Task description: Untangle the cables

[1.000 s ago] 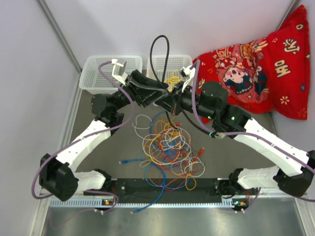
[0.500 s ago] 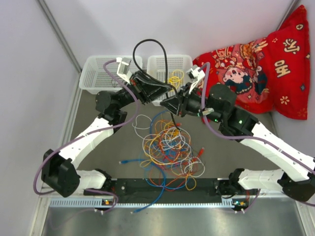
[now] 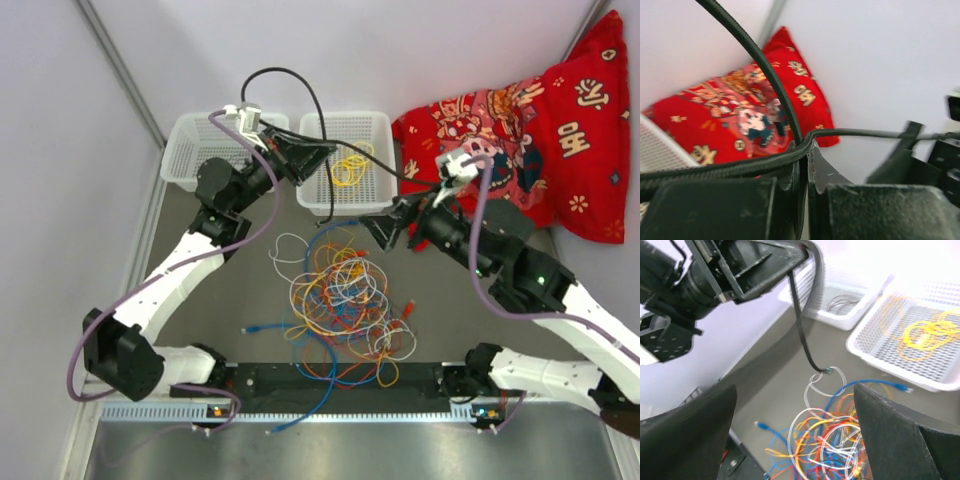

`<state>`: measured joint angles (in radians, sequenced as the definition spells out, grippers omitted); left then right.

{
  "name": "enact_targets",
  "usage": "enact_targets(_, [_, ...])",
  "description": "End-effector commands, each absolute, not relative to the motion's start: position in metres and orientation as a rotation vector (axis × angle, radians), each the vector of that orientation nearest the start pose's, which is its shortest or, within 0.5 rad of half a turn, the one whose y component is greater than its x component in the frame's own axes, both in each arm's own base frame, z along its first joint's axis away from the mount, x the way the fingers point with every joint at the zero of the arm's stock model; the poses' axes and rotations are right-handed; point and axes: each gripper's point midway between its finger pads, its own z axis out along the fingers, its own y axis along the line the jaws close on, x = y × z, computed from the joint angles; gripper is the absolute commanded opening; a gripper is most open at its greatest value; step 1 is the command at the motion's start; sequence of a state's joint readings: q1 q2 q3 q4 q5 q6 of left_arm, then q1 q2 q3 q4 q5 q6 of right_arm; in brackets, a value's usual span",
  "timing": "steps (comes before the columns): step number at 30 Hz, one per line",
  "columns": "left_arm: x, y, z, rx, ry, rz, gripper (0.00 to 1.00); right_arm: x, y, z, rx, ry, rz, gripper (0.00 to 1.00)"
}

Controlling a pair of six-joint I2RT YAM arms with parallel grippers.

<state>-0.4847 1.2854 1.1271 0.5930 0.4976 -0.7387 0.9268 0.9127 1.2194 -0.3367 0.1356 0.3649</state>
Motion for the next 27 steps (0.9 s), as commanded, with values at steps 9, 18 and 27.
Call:
enact_targets(9, [0.449,-0.153,0.437,-0.143,1.319,-0.814,0.00,0.190,0.174,0.409,-0.189,1.567,0.720,0.99])
enact_targets(18, [0.554,-0.080,0.428,-0.328,1.279,-0.568,0.00,0.196,0.171,0.375,-0.227,1.636,0.627,0.99])
enact_targets(27, [0.636,-0.053,0.409,-0.346,1.236,-0.428,0.00,0.207,0.185,0.350,-0.281,1.688,0.573,0.99])
